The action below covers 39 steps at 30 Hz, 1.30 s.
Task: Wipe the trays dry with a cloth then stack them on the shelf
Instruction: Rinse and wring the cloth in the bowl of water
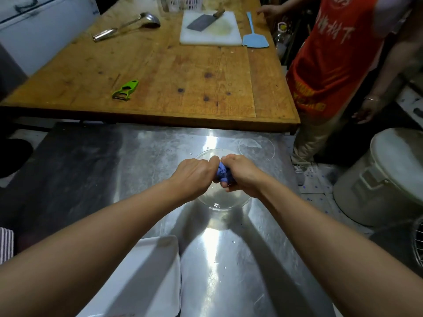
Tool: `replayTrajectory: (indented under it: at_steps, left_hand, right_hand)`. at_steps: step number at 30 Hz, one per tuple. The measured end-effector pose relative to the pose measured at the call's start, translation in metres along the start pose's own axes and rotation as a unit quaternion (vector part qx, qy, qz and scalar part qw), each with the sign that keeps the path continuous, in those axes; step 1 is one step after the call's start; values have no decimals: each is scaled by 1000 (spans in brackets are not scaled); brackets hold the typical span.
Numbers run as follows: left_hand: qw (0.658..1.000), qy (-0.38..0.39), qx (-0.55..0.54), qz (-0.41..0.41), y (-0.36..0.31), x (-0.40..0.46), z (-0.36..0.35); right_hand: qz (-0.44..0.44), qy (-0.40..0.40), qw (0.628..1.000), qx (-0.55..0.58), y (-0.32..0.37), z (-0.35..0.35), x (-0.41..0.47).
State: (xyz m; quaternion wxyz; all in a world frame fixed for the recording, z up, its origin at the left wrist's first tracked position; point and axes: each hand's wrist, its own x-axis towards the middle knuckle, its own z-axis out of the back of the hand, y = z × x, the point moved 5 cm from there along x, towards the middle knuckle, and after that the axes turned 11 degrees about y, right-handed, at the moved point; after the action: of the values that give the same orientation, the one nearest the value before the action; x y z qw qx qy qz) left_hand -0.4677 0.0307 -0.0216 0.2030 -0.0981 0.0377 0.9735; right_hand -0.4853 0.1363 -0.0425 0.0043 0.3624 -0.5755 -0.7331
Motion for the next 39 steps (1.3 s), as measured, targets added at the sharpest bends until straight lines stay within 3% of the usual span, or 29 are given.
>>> replayTrajectory:
  at_steps: [6, 12, 16, 27, 30, 33, 36, 39]
  left_hand:
    - [999, 4, 48, -9, -3, 1, 14]
    - [997, 12, 71, 28, -8, 4, 8]
    - [997, 20, 69, 37, -8, 7, 0]
    - [997, 18, 65, 31, -4, 13, -12]
    - [999, 4, 17, 43, 0, 12, -11]
    - [995, 10, -75, 63, 9, 12, -3]
    - [963, 62, -241, 103, 19, 11, 0]
    - [938, 117, -309, 100, 10, 5, -8]
  right_hand:
    - [25, -73, 994, -84, 7, 2, 1]
    - [21, -128, 987, -98, 0, 1, 10]
    - [-31, -169, 983, -62, -9, 0, 15]
    - [-30, -177, 975, -128, -9, -1, 23]
    - [-1, -179, 983, -47, -4, 1, 16]
    - [3, -126, 992, -15, 9, -2, 4]
    - [4, -117, 993, 30, 18, -2, -6]
    - [-66, -103, 992, 40, 8, -6, -14]
